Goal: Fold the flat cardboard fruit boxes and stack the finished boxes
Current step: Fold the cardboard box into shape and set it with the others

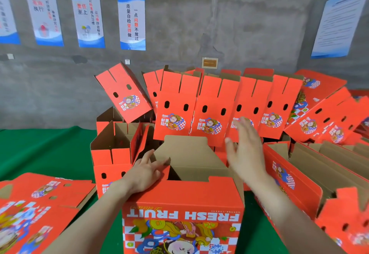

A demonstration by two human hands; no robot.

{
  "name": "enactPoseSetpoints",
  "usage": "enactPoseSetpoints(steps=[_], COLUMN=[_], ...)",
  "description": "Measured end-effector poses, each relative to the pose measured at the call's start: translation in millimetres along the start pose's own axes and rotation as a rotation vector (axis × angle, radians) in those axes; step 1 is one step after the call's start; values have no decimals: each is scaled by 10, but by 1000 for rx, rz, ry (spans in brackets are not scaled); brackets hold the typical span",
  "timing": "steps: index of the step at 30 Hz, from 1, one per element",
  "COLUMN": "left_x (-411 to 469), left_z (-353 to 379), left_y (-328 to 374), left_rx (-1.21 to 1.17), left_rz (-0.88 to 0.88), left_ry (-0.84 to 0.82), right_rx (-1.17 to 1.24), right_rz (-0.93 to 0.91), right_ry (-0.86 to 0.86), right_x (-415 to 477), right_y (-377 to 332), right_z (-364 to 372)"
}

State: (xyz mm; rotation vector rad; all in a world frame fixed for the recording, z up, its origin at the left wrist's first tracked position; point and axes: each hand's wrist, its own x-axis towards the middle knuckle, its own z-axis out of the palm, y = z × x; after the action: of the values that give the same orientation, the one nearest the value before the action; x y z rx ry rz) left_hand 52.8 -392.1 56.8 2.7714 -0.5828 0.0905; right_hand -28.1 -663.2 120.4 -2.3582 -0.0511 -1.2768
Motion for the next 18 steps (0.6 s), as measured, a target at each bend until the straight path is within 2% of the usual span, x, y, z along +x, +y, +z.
enactPoseSetpoints(steps=[2,3,4,6,8,10,14,16,18], left_x=[10,21,37,58,73,60,-6,-48,-72], left_z=[-6,-4,3,11,9,2,-18,-30,-41], left_y=[26,39,52,68,58,48,83,124,140], left_rx=[39,65,87,103,113,114,46,34,-63], left_rz=[-6,-4,-2,-10,-11,-15,-10,32,150], left_ry=[-11,-17,-24,-40,-42,-43,-23,68,211], right_rx=[239,356,433,411,343,284,211,218,221], right_rz=[267,352,358,193,17,-84,-94,-85,-62], right_ry=[-99,-200,-307,-460,-524,-611,-775,-809,-803], right_x=[80,62,4,-190,-367,-500,-595,-573,-558], right_y=[137,176,195,202,186,171,220,260,258], right_z=[-81,-81,-64,6,94,183,282,301,318])
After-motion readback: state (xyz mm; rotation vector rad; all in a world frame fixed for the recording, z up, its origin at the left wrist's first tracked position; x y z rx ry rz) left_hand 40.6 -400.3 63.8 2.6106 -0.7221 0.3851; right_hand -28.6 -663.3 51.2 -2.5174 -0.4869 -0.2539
